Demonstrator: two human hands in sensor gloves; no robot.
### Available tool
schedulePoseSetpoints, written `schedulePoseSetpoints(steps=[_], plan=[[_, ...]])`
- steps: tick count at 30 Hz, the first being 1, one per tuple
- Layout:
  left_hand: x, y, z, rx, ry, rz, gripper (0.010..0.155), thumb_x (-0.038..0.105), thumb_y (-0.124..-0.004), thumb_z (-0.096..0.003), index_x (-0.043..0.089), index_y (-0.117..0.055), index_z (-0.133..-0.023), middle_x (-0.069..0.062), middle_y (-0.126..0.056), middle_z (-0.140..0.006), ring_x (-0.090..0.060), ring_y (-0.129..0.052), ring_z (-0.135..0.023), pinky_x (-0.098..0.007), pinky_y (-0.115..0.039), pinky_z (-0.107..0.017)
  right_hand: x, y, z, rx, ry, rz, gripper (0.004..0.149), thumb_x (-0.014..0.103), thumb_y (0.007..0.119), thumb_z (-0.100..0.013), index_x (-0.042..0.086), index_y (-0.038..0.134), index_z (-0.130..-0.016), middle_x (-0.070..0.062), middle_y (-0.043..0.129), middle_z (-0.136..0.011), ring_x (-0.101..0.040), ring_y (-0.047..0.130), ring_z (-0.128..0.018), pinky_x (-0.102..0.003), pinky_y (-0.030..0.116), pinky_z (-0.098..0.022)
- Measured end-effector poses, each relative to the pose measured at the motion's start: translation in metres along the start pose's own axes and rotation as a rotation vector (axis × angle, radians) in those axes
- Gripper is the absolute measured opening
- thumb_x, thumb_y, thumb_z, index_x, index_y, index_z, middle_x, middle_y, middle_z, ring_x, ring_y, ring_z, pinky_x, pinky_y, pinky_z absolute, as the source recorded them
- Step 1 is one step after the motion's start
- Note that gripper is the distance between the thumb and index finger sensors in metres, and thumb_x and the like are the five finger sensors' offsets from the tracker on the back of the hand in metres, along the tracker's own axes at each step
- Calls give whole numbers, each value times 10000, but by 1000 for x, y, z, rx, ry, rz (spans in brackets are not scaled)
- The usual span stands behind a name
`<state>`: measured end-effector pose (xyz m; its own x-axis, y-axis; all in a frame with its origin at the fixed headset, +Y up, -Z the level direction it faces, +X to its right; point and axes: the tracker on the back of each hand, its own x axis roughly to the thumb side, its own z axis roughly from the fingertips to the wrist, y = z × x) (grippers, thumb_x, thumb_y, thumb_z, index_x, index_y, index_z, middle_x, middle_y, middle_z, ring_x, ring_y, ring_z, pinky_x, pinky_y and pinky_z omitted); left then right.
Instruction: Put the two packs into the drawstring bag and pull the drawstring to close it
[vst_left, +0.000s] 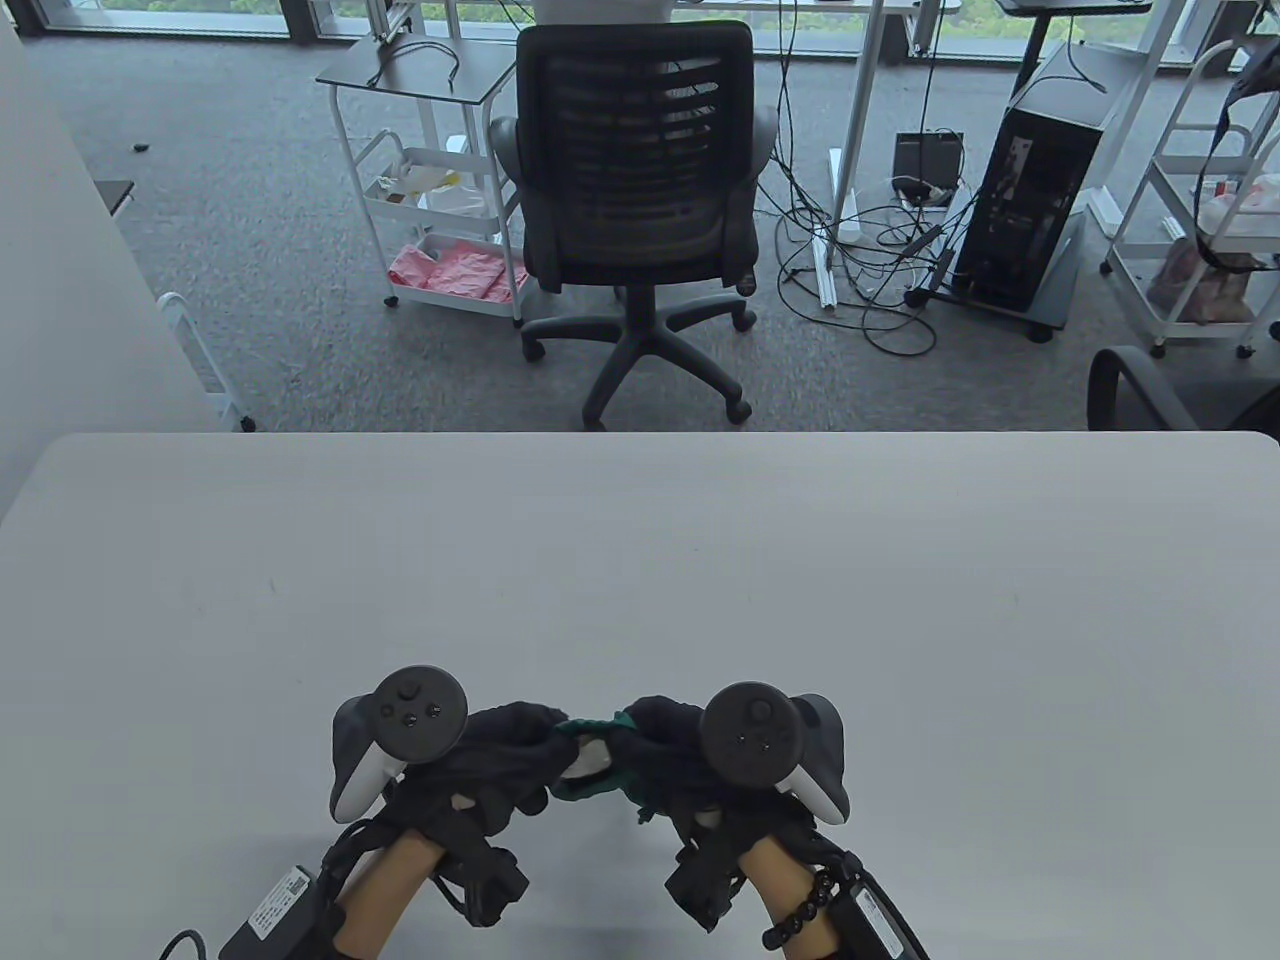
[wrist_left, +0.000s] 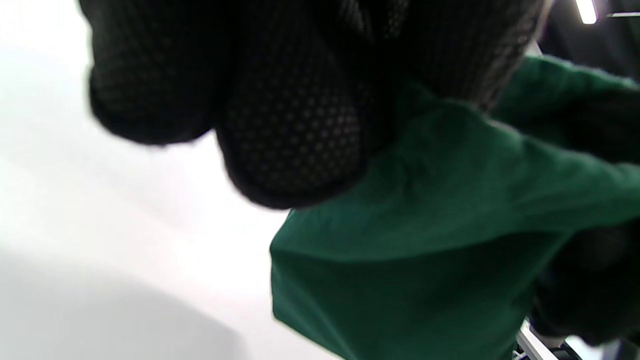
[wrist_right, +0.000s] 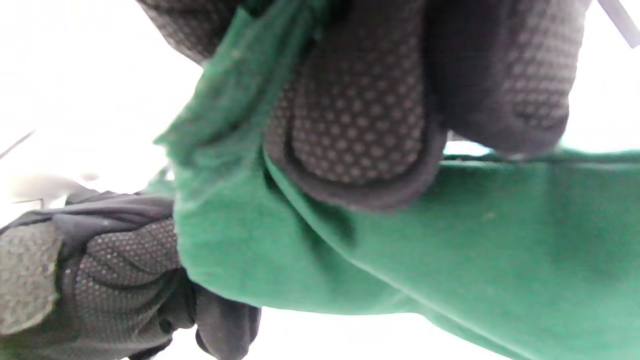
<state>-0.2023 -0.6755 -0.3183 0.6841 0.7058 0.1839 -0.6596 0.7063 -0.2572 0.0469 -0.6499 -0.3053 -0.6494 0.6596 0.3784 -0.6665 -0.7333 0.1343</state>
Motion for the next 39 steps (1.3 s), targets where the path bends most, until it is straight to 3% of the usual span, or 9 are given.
schedulePoseSetpoints(steps=[6, 9, 11, 15, 18, 23, 26, 30, 39], plan=[[7, 15, 9, 186, -70, 32, 424, 476, -908, -454, 199, -893, -775, -17, -1007, -537, -88, -1092, -268, -320, -982, -290, -5, 1, -3, 79, 41, 186, 399, 318, 808, -531, 17, 892, -778, -127, 1018, -529, -175, 1085, -292, -383, 961, -276], [11, 17, 12, 231, -64, -72, 425, 488, -905, -453, 185, -889, -750, -6, -999, -496, -68, -1075, -228, -313, -982, -265, 0, 3, -4, 78, 16, 182, 395, 316, 815, -525, 25, 893, -781, -129, 1018, -537, -183, 1086, -302, -390, 960, -284], [12, 17, 14, 248, -94, -72, 419, 491, -866, -479, 191, -868, -771, 6, -987, -511, -58, -1075, -251, -309, -983, -289, 3, 6, -4, 146, -11, 145, 392, 317, 819, -523, 36, 892, -787, -127, 1018, -552, -193, 1087, -320, -398, 958, -299], [11, 14, 13, 214, -107, 41, 437, 447, -900, -463, 198, -828, -815, -13, -960, -607, -120, -1107, -392, -370, -985, -405, 4, 8, -4, 167, -15, 153, 393, 306, 822, -523, 34, 884, -800, -136, 1014, -579, -214, 1089, -348, -415, 953, -318], [14, 15, 13, 219, -149, -6, 436, 389, -974, -426, 252, -815, -808, -3, -945, -654, -153, -1112, -474, -410, -982, -460, 3, 3, -3, 118, -29, 97, 393, 307, 818, -524, 35, 880, -802, -132, 1012, -581, -208, 1089, -350, -408, 955, -319], [23, 8, 12, 139, -149, -129, 422, 343, -1011, -402, 258, -832, -774, 0, -946, -640, -158, -1108, -434, -407, -989, -420, 0, -6, -1, 14, -28, -64, 400, 306, 812, -528, 17, 876, -797, -130, 1009, -568, -191, 1086, -337, -396, 956, -310], [25, 7, 11, 117, -124, -150, 419, 351, -1007, -406, 253, -830, -773, -3, -943, -623, -134, -1104, -376, -372, -1002, -370, -1, -8, 0, -5, -14, -27, 400, 304, 815, -526, 15, 877, -796, -133, 1010, -566, -196, 1085, -338, -400, 955, -310], [11, 16, 9, 116, -81, 33, 438, 474, -893, -472, 222, -828, -825, 3, -965, -586, -59, -1106, -306, -308, -1015, -315, 0, -12, 0, 11, 9, 170, 400, 306, 823, -522, 21, 883, -797, -133, 1013, -562, -193, 1086, -330, -398, 956, -304], [-6, 20, 4, 60, -60, 296, 397, 465, -812, -528, 244, -798, -857, 2, -949, -592, -80, -1093, -339, -334, -988, -356, -7, -15, 0, 82, 4, 34, 510, 385, 770, -544, -8, 838, -862, -176, 989, -647, -265, 1083, -413, -451, 935, -358]])
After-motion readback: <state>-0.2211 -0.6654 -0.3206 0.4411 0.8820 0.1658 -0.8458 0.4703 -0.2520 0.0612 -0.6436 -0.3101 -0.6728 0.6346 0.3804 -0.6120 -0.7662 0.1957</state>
